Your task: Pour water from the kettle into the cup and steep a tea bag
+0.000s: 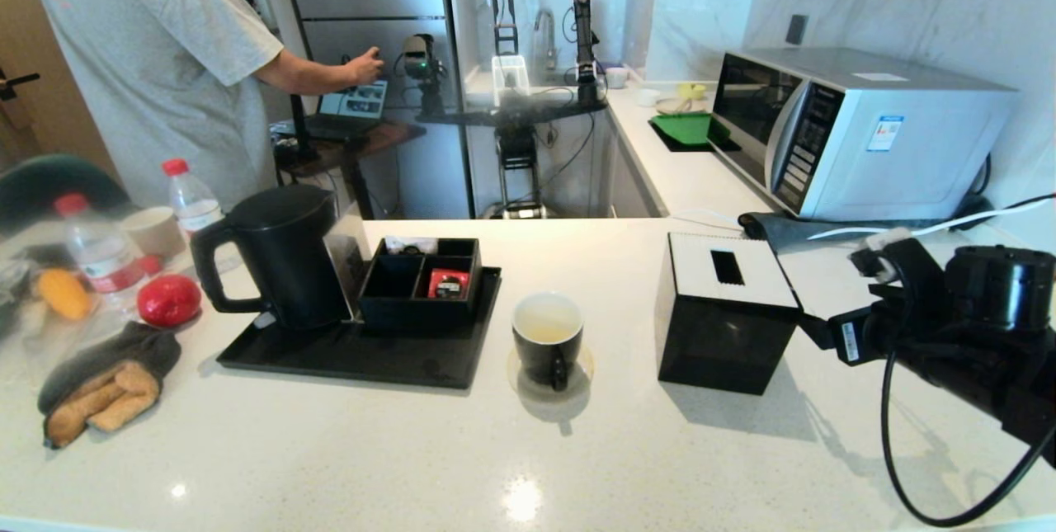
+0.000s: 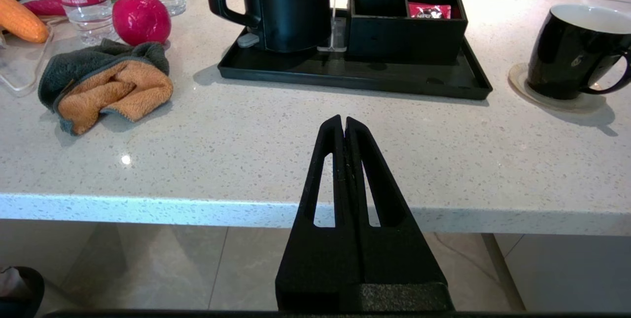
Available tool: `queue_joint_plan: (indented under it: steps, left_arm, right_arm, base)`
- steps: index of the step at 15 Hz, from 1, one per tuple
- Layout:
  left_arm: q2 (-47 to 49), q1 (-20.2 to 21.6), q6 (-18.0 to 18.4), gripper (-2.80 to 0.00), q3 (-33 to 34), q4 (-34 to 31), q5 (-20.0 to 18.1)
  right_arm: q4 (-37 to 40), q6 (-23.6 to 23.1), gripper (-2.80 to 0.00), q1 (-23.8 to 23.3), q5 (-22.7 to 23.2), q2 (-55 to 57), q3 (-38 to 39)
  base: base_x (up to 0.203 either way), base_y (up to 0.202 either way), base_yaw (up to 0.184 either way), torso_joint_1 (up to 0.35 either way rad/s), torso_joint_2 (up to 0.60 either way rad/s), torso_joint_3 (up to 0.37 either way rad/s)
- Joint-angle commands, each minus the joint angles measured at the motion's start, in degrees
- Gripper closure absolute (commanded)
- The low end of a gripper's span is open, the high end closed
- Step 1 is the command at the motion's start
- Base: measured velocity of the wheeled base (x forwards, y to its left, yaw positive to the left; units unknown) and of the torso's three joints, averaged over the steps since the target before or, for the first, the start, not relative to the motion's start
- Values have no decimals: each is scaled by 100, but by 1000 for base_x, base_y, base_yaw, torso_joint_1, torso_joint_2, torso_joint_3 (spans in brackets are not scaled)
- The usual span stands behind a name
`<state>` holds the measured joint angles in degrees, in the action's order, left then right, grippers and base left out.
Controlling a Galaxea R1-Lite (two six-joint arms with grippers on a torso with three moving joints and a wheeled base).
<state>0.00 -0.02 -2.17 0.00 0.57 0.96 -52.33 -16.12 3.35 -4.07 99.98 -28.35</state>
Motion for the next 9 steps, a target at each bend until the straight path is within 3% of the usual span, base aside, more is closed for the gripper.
queue_joint_plan:
  steps: [1,9]
  left_arm:
    - [0,-5,-3,0,0,4,0]
    - [0,2,-3,0,0,4,0]
  right_arm:
    - [-31,-22,-280,35,46,21,50]
    - [-31,-172,-280,148,187,13,251]
  base:
    - [0,0,0,0,0,0]
    - [0,0,0,0,0,0]
